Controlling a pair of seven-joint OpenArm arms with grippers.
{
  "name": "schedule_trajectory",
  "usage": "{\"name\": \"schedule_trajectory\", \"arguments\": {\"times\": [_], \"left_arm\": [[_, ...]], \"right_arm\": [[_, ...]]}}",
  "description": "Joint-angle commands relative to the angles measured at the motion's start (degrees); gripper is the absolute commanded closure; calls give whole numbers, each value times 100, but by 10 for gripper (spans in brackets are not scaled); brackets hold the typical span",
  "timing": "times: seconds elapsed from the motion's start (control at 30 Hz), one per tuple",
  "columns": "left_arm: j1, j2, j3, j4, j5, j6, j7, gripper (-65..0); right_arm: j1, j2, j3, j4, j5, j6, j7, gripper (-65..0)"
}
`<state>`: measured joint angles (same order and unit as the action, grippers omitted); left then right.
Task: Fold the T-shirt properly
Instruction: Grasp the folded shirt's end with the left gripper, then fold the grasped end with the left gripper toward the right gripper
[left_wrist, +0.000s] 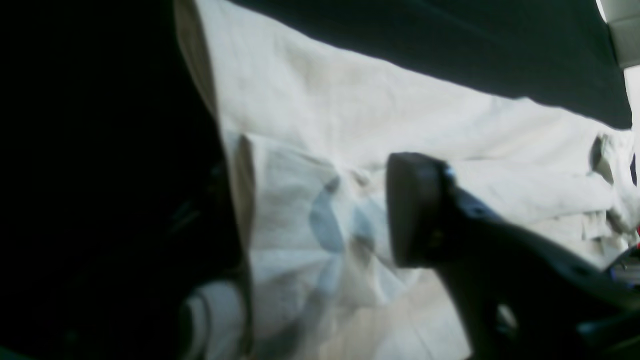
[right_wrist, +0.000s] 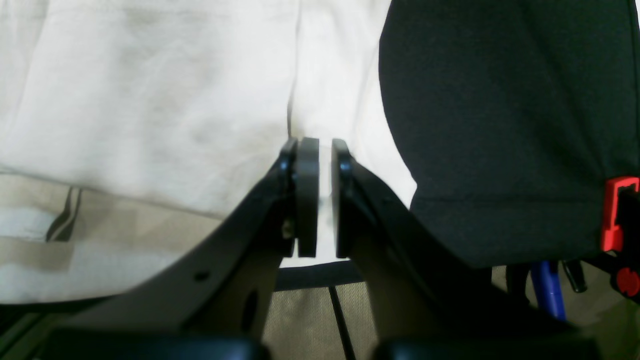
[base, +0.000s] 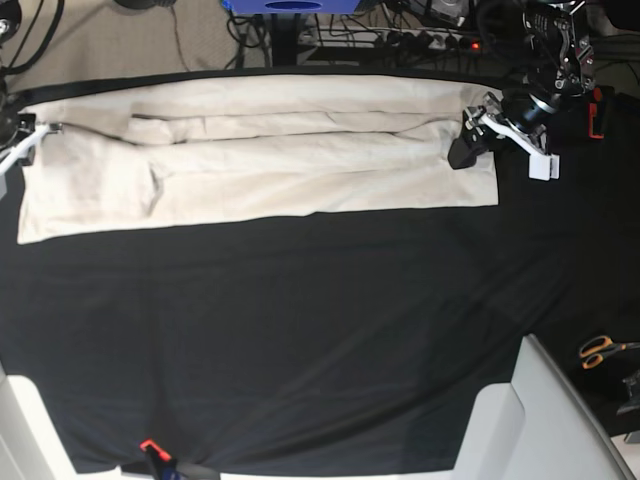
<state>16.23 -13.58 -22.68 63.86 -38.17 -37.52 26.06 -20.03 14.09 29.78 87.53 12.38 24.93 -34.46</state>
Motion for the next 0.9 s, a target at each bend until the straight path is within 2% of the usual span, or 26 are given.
{"name": "schedule_trajectory", "arguments": {"times": [0.0, 0.1, 0.2, 0.27, 0.37, 0.47, 0.6, 0.67, 0.77, 0.87], "left_arm": [[105, 27, 30, -69, 332, 178, 449, -323], [96, 27, 30, -69, 332, 196, 449, -181], [96, 18, 22, -60, 349, 213, 431, 0], [69, 0, 22, -34, 358, 231, 422, 0], [-71, -149, -146, -25, 358, 442, 422, 0], [-150, -316, -444, 116, 376, 451, 422, 0], [-18, -571, -524, 625, 376, 468, 431, 0], [157, -624, -524, 933, 437, 723, 431, 0], [447, -545, -471, 1619, 877, 1251, 422, 0], [676, -114, -462, 2454, 1422, 1374, 431, 0]], "right_arm": [[3, 99, 42, 78, 32, -9, 109, -50], [3, 99, 42, 69, 32, -9, 109, -50], [3, 99, 42, 69, 32, -9, 109, -50], [3, 99, 42, 69, 32, -9, 109, -50], [3, 81, 42, 69, 32, -9, 101, -50], [3, -6, 42, 69, 32, -9, 101, -50], [-58, -24, 42, 69, 32, 0, 109, -50], [-67, -24, 42, 69, 32, 0, 109, -50], [-67, -24, 42, 69, 32, 0, 109, -50], [-67, -24, 42, 78, 32, 0, 109, -50]]}}
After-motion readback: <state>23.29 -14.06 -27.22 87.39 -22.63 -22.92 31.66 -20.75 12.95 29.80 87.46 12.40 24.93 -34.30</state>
